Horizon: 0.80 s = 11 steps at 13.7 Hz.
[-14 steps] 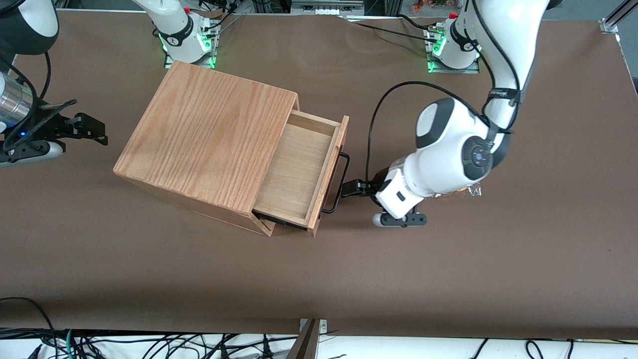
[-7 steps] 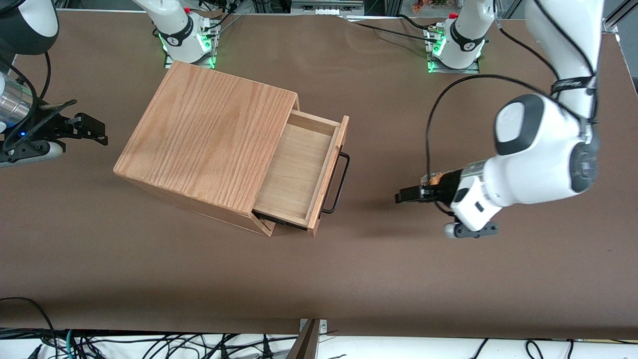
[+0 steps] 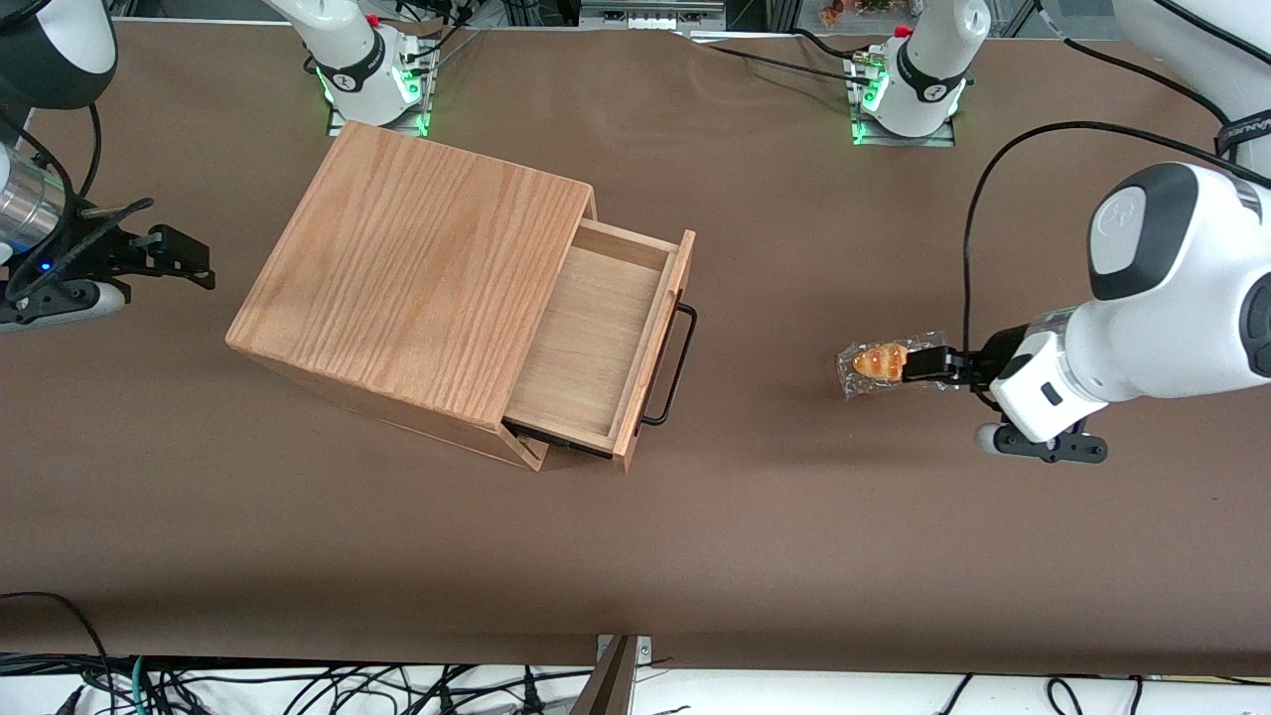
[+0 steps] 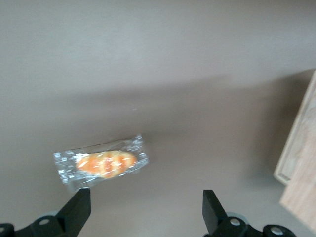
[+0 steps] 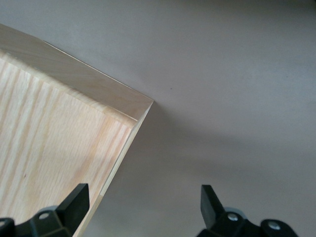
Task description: Open top drawer with left arm
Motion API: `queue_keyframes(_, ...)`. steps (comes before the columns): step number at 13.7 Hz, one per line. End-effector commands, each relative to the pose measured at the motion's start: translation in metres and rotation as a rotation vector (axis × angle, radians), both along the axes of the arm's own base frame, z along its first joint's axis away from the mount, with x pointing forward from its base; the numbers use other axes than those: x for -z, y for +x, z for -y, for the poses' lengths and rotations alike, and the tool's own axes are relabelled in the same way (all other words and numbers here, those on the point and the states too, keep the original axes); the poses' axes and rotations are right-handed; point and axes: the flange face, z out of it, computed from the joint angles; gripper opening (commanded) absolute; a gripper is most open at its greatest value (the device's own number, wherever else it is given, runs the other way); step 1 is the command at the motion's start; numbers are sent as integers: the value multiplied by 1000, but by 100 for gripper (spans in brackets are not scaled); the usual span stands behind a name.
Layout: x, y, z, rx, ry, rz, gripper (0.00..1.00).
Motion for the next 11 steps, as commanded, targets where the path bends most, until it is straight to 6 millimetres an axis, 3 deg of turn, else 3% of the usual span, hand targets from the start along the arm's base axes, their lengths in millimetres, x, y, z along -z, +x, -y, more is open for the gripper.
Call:
queue_keyframes(1,-4,-4,-39,90,41,6,100)
queue_keyframes(5,-21,-10,-99,154,79,18,100)
queue_keyframes(7,-49,-24,-117,165,100,55,100)
queue_keyframes(9,-75,-54,-119,170,171,79,100)
queue_keyframes(11,-92,-81,-107,194,228,102,100)
